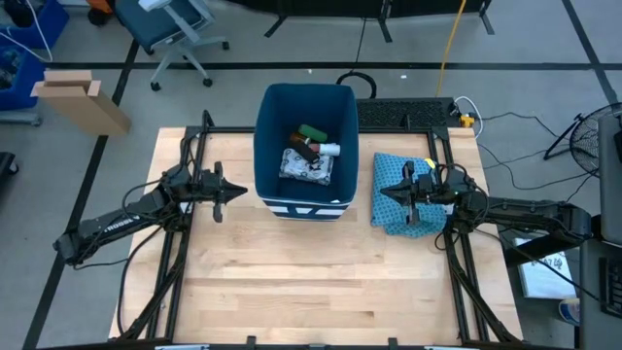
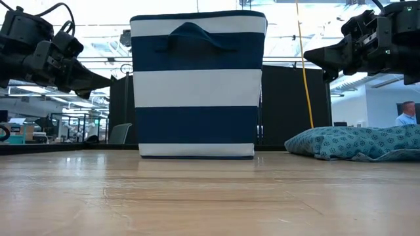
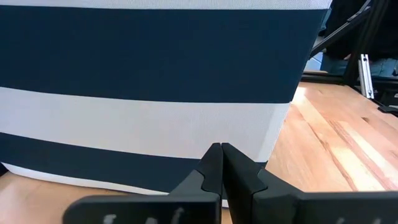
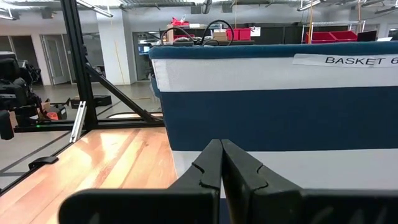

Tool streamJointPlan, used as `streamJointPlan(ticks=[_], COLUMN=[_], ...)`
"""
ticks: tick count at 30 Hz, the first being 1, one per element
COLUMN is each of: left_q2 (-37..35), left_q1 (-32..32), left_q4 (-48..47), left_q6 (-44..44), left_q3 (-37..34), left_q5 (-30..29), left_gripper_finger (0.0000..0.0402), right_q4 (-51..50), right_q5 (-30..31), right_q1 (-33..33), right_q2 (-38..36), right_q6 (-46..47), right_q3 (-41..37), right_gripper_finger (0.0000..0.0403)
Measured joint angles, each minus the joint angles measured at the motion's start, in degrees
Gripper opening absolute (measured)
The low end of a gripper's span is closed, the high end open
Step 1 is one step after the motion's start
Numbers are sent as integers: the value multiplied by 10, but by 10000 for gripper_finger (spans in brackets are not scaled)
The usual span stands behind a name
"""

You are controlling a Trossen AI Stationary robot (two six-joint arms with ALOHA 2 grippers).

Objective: Pick & place medical supplies in basket/bin
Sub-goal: Return to Home Position

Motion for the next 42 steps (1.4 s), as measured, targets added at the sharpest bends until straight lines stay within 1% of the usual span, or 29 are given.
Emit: streamJointPlan(ticks=[10,42], left_q2=[0,0], left_q1=[0,0], left_q4=[0,0], left_q6=[0,0], left_q3=[0,0], left_q5=[0,0], left_gripper_finger=[20,21], right_q4=[0,0], right_q5=[0,0], right_q1=[0,0], right_q2=[0,0], right_q6=[0,0], right_q3=[0,0], right_gripper_finger=[0,0])
